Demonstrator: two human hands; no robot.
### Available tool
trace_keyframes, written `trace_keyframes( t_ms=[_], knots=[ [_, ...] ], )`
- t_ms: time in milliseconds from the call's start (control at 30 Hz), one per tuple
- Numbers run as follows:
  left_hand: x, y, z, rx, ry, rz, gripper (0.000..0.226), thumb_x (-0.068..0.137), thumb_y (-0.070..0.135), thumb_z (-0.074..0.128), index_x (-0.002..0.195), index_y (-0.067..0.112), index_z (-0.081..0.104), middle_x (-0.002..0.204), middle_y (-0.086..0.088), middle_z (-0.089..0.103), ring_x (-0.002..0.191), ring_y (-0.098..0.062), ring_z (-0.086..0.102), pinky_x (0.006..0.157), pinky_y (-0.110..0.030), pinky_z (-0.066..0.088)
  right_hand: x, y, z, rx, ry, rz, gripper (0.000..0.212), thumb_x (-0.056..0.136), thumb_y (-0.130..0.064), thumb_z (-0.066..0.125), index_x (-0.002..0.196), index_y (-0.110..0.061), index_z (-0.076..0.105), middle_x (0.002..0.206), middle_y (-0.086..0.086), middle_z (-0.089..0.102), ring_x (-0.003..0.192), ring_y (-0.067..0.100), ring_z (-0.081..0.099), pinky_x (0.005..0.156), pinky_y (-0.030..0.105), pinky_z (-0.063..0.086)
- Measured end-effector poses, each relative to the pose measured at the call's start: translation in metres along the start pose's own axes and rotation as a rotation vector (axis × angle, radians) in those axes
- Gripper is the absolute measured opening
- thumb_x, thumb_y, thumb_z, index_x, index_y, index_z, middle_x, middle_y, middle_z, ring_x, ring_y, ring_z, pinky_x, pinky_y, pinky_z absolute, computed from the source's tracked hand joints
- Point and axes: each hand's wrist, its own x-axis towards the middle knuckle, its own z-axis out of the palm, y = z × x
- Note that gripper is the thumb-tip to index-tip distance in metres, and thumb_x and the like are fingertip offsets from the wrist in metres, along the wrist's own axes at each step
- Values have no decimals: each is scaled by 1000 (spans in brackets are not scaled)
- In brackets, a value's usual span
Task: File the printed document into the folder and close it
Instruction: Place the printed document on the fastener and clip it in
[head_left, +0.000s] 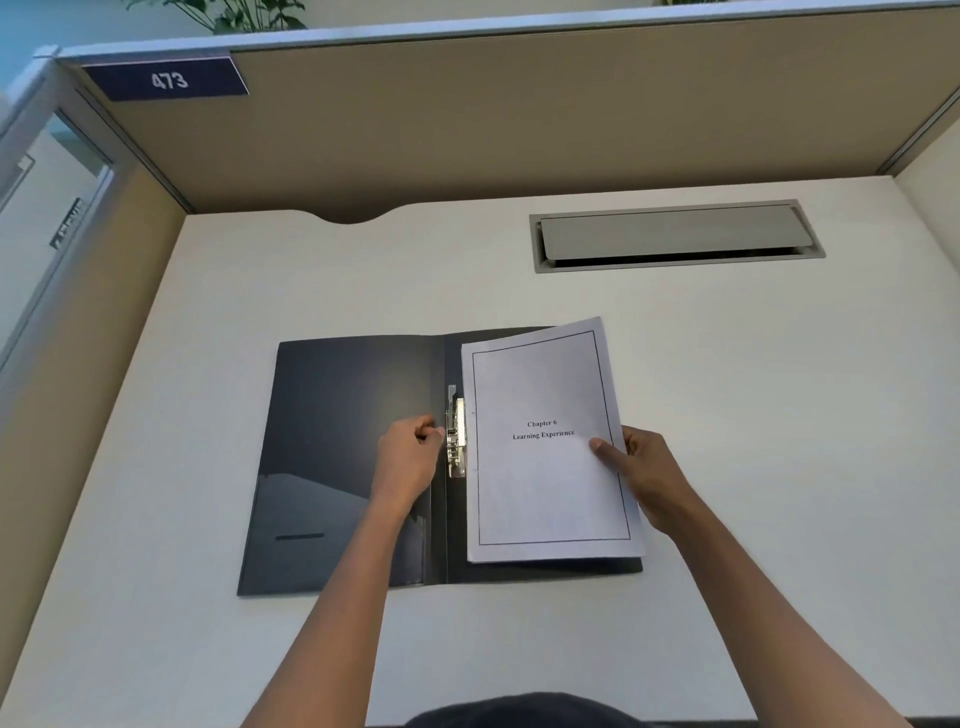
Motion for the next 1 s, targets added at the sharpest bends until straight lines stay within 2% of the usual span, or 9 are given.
trace_keyframes(
  t_ms=[67, 133, 233, 300, 433, 533, 867, 933, 1000],
  knots=[
    [3, -6, 4, -4, -21, -8, 15, 102, 18, 60, 95, 21, 73, 76, 18, 58, 69, -6, 57, 60, -12, 39, 2, -1, 1, -7, 5, 9, 13, 96, -18, 70, 103, -11, 77, 101, 6, 81, 95, 31, 78, 86, 46, 62],
    [4, -9, 7, 11, -34, -5, 23, 102, 19, 60, 119, 9, 73, 86, 13, 63, 68, -1, 55, 58, -10, 37, 3, -2, 1, -22, 6, 16, 12, 96, -19, 70, 103, -12, 77, 100, 6, 81, 93, 30, 78, 84, 45, 63],
    [2, -9, 7, 14, -40, 9, 31, 102, 19, 60, 130, 9, 69, 99, 3, 68, 78, -5, 61, 62, -9, 37, 4, -4, 1, -49, 19, 15, 10, 96, -19, 69, 100, -13, 77, 97, 5, 82, 87, 25, 79, 75, 37, 65],
    [3, -9, 7, -3, -39, 11, 31, 101, 18, 60, 129, 9, 70, 100, 1, 70, 84, -13, 64, 64, -10, 39, 4, -5, 1, -43, 41, 5, 9, 96, -18, 70, 98, -14, 77, 95, 4, 82, 85, 24, 79, 72, 34, 65],
    [5, -12, 7, 6, -46, 0, 35, 103, 19, 58, 135, 11, 66, 110, -4, 74, 72, 2, 56, 59, -8, 36, 5, -6, 1, -51, 6, 19, 13, 96, -19, 70, 103, -11, 77, 98, 6, 82, 90, 27, 79, 81, 42, 64],
    [5, -14, 9, 4, -47, 5, 35, 103, 19, 58, 137, 11, 64, 120, -6, 74, 72, 3, 55, 58, -7, 35, 5, -4, 6, -63, -9, 23, 14, 96, -19, 70, 103, -10, 77, 98, 8, 81, 90, 29, 79, 82, 45, 64],
    [7, -13, 8, 17, -48, 1, 36, 102, 16, 58, 138, 10, 64, 114, -5, 74, 86, -9, 63, 63, -7, 38, 8, -1, 16, -64, 20, 57, 11, 95, -19, 72, 100, -11, 76, 96, 5, 82, 85, 24, 80, 69, 33, 63],
    [7, -14, 9, 15, -50, 1, 35, 102, 15, 56, 136, 10, 66, 111, -6, 75, 89, -16, 66, 67, -15, 47, 10, -1, 16, -84, 31, 64, 12, 95, -19, 72, 102, -10, 75, 95, 5, 82, 85, 24, 79, 72, 35, 63],
    [6, -13, 10, 19, -54, 13, 30, 101, 12, 55, 126, 8, 71, 103, -7, 76, 90, -27, 70, 75, -36, 57, 12, -2, 17, -115, 40, 74, 12, 94, -19, 72, 102, -10, 75, 94, 5, 82, 84, 25, 79, 75, 39, 64]
  ],
)
